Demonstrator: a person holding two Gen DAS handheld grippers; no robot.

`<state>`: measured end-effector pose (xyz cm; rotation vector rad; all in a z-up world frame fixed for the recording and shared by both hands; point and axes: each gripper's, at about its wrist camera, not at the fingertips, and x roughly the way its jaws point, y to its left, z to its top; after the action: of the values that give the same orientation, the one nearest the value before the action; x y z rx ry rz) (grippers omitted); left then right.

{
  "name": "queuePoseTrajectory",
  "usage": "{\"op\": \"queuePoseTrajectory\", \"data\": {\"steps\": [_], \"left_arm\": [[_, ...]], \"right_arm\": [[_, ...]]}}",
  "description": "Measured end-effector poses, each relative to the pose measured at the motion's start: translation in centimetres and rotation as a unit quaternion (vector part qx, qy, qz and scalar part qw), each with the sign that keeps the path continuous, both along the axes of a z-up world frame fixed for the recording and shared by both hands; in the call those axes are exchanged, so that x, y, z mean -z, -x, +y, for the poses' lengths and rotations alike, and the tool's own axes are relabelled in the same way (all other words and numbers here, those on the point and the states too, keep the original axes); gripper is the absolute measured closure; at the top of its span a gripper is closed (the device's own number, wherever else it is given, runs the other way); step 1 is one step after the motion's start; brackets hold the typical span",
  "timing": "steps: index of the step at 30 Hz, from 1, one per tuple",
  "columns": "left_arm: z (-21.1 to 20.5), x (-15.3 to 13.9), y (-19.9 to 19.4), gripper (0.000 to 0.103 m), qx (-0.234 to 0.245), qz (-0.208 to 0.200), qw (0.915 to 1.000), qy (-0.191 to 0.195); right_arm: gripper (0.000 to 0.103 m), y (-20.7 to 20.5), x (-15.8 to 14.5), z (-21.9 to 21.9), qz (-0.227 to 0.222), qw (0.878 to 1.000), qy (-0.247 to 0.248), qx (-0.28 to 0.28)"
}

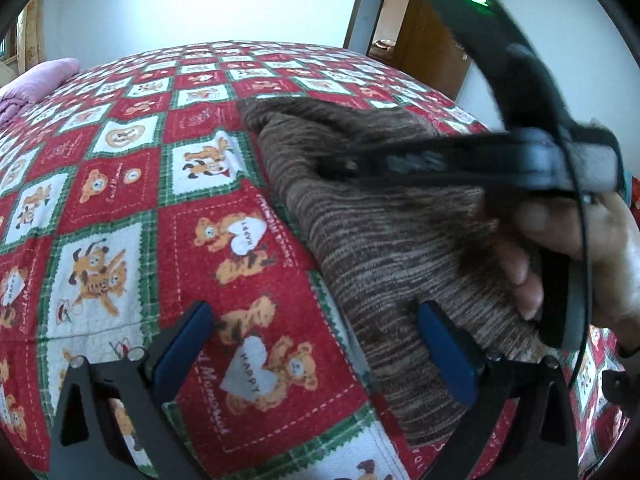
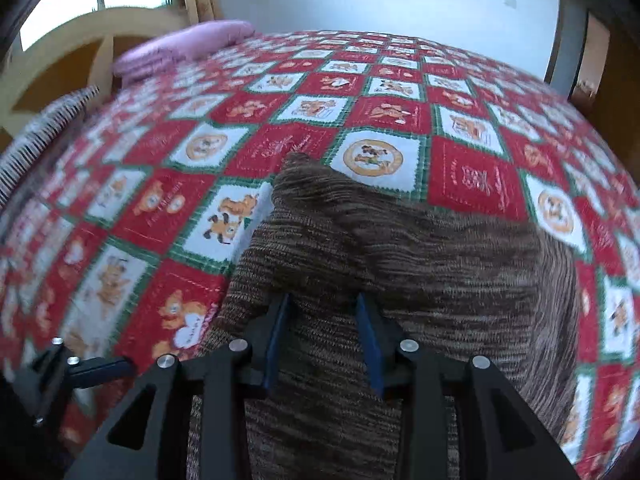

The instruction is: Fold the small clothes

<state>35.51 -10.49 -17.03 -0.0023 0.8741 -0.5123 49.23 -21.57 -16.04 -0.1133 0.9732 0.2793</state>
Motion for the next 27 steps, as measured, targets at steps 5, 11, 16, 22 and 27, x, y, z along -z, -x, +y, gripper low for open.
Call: {"op": "queuePoseTrajectory", "data": {"steps": [5, 11, 16, 22, 27], "left_arm": [[1.2, -0.6, 0.2, 0.000, -0.027, -0.017, 0.9991, 0.027], [-0.8, -0.5, -0.4, 0.000, -0.024, -0.007, 0.9994, -0.024], [-2.1, -0.4, -1.1, 0.000, -0.026, 0.000, 0.9992, -0.030], [-2.8, 0.5, -1.4, 0.000, -0.024, 0.007, 0.9988, -0.042], [-2.9, 0.5, -1.3, 0.000, -0.024, 0.002, 0.9987, -0.044]], "right_arm": [[0.062, 3.5, -2.9, -5.1, -0.025, 0.996, -0.083, 0.026], [0.061, 7.0, -0.7, -11.2, -0.028, 0.993, -0.098, 0.057], [0.060, 7.4, -1.4, -14.1, -0.035, 0.980, -0.173, 0.089], [0.059, 6.6, -0.5, -16.6, -0.036, 0.973, -0.198, 0.111], [0.049, 4.7, 0.7, -19.9, -0.022, 0.953, -0.252, 0.166]]}}
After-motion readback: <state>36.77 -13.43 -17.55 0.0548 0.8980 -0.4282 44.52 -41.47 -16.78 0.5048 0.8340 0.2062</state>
